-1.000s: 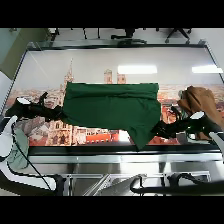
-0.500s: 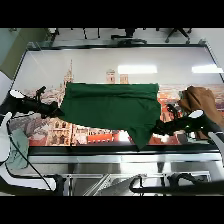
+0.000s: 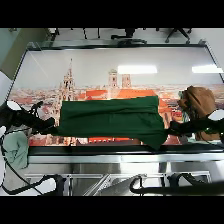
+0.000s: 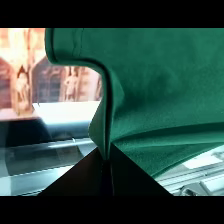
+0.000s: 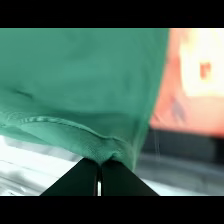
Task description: Fold the shirts.
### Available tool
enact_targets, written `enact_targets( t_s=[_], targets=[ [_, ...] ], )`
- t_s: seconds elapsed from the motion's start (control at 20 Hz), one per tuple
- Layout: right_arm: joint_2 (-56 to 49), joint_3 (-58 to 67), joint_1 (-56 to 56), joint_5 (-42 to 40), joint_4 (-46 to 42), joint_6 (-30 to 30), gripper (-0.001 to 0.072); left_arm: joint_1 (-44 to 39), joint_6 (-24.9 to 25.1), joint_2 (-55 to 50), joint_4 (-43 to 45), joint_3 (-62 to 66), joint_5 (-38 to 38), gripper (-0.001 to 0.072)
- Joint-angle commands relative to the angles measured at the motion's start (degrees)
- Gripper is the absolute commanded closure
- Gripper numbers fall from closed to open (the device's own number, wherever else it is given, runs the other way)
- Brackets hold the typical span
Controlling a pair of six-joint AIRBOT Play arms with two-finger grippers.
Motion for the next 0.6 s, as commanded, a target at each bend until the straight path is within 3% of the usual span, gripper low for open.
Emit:
enact_targets(
  t_s=[0.0,0.15,0.55],
  targets=[
    [-2.08,6.08,-0.70,-4.22,14.75,-9.57,0.0687,0.04,-0.26,2.05,-3.93,4.44,0.00,0.0696],
    [-12.59,13.27,0.26,-6.25,22.14,-14.73,0.0686,-2.08,-0.61,-1.99,-6.84,12.83,0.04,0.0696],
    [-37.97,27.50,4.76,-13.81,24.20,-18.93,0.0686,-10.29,-2.23,-22.64,-6.38,29.90,2.67,0.0696]
  ],
)
